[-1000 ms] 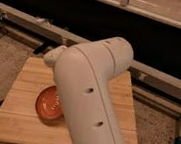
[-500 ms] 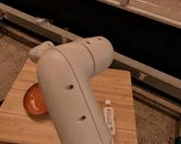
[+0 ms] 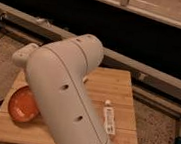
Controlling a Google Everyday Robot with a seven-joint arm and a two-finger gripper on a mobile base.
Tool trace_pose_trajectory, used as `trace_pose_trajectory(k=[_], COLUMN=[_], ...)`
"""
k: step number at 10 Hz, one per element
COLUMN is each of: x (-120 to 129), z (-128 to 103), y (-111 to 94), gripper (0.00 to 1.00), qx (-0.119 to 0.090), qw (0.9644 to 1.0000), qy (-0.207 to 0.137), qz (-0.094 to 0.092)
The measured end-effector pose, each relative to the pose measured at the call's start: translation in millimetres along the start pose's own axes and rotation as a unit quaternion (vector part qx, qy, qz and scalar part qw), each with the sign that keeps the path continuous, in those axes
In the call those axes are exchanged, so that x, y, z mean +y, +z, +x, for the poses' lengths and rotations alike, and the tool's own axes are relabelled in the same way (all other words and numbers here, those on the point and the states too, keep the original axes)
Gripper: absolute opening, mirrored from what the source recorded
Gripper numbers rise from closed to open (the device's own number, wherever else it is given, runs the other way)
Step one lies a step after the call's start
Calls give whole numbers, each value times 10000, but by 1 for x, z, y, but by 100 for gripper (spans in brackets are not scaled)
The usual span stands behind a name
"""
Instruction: Drag the ceramic bowl in a circle
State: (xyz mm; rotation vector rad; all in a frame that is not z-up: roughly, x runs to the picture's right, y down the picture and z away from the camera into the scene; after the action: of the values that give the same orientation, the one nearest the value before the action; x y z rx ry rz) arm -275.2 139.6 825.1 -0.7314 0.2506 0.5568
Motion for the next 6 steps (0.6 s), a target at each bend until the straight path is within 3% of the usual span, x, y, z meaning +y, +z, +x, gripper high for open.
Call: trace_pose_trajectory(k=[3,6], x=[39,33], z=[15,58], y=[-6,1], gripper=[0,0], qx=[-78,160], qw=[9989,9982], qy=[-316,-394], qz=[-336,-412])
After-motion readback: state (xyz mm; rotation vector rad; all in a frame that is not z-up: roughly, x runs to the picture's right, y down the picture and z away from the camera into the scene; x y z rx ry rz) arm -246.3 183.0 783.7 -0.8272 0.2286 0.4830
